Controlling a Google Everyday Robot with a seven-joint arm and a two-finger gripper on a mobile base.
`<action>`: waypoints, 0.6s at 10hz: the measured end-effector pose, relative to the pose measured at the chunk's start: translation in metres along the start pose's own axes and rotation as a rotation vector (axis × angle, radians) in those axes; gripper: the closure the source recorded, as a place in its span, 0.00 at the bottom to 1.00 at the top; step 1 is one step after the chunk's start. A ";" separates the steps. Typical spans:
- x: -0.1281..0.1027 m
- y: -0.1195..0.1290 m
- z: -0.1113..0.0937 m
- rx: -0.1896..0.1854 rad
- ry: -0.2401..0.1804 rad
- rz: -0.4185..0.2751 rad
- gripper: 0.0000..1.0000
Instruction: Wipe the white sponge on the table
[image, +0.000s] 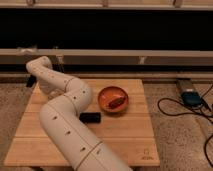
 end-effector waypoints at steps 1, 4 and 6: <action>-0.004 0.009 -0.002 -0.010 -0.006 -0.032 1.00; -0.011 0.039 -0.008 -0.030 -0.007 -0.115 1.00; -0.011 0.043 -0.012 -0.040 -0.004 -0.137 1.00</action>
